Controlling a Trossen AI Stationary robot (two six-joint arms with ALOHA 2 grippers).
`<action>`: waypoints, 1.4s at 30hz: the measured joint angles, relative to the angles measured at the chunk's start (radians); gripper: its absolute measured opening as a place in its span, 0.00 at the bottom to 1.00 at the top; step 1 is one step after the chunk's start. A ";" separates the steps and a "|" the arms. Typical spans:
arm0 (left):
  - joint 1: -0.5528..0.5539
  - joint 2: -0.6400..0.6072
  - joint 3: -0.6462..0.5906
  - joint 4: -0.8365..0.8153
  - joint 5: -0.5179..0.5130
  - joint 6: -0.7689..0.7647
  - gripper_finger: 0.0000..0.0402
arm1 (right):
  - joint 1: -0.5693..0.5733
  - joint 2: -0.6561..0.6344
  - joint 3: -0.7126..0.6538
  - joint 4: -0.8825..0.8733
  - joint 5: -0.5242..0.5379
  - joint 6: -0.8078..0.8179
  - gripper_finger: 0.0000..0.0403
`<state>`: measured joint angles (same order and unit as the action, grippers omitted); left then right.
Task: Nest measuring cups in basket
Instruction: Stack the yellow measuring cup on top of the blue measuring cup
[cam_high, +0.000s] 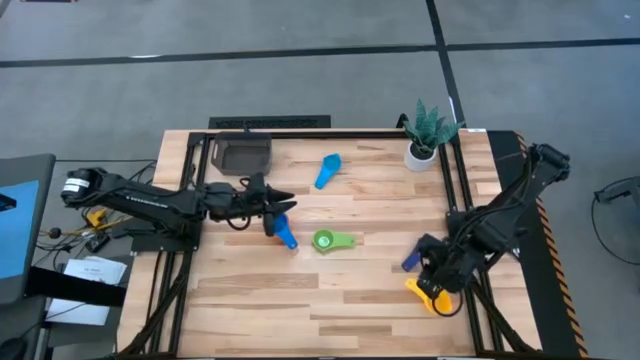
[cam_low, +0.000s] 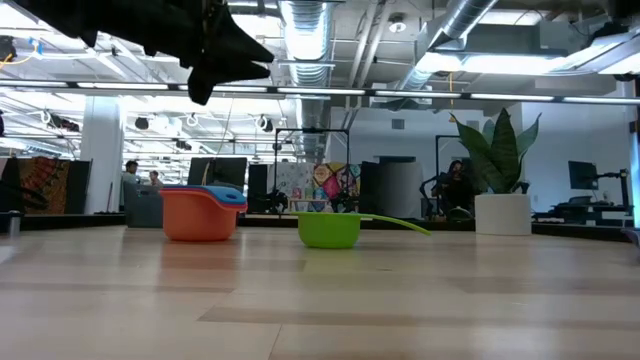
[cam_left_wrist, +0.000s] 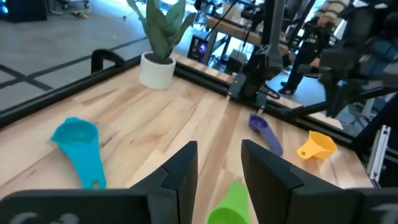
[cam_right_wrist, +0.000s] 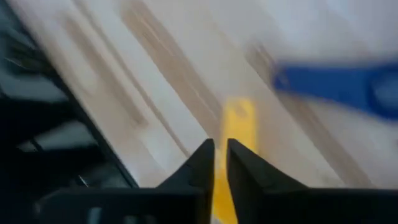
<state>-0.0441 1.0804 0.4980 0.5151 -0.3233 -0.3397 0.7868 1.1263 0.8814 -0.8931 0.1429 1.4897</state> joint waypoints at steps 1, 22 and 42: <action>0.000 0.006 0.000 0.000 0.000 -0.012 0.28 | 0.001 0.000 -0.019 -0.006 -0.048 0.005 0.20; 0.000 0.020 0.000 -0.034 -0.053 -0.074 0.28 | 0.092 0.092 -0.218 0.116 -0.228 -0.240 0.50; -0.001 0.020 0.000 -0.033 0.032 -0.140 0.28 | 0.058 0.256 -0.218 0.352 -0.240 -0.148 0.05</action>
<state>-0.0448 1.1000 0.4980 0.4824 -0.2910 -0.4793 0.8449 1.3827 0.6636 -0.5412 -0.0969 1.3421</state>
